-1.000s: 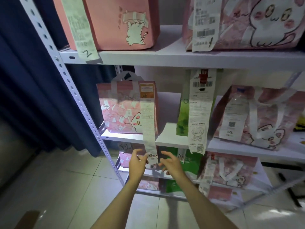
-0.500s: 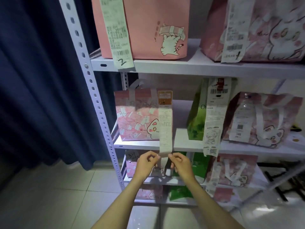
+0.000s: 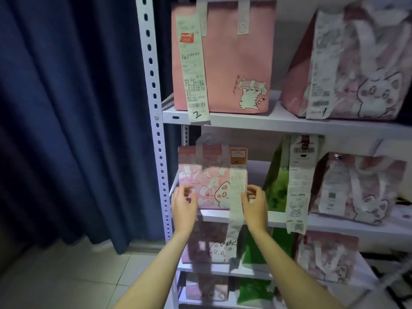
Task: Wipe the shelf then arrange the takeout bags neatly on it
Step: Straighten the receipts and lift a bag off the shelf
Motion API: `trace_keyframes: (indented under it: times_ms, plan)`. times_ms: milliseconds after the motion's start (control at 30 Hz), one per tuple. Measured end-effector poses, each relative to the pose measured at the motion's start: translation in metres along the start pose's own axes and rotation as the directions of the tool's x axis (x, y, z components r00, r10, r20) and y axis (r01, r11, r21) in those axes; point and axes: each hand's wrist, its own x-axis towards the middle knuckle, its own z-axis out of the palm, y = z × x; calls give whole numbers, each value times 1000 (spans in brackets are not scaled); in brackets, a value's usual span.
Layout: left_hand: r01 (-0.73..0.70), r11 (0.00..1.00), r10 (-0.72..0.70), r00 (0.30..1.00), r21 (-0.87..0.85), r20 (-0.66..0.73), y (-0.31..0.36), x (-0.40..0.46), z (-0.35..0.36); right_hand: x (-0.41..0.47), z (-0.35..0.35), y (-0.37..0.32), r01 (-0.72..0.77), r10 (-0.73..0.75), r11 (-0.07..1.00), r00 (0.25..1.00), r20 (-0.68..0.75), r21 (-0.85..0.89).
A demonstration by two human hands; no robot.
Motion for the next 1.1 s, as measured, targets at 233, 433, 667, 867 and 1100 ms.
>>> trace_keyframes:
  times_ms: [233, 433, 667, 867, 1100]
  plan:
    - [86, 996, -86, 996, 1, 9, 2, 11, 2, 8, 17, 1, -75, 75, 997, 997, 24, 23]
    - [205, 971, -191, 975, -123, 112, -7, 20, 2, 6, 16, 9, -119, 119, 993, 993, 6, 27]
    - [232, 946, -234, 972, -228, 19, 8, 2, -2, -1, 18, 3, -180, 182, 971, 983, 4, 157]
    - [184, 947, -188, 982, -265, 11, 28, -27, -20, -30, -4, -11, -197, 204, 946, 979, -1, 256]
    - [101, 962, -85, 994, -254, 69, 69, -96, -33, -89, -72, -17, -198, 208, 914, 978, 10, 354]
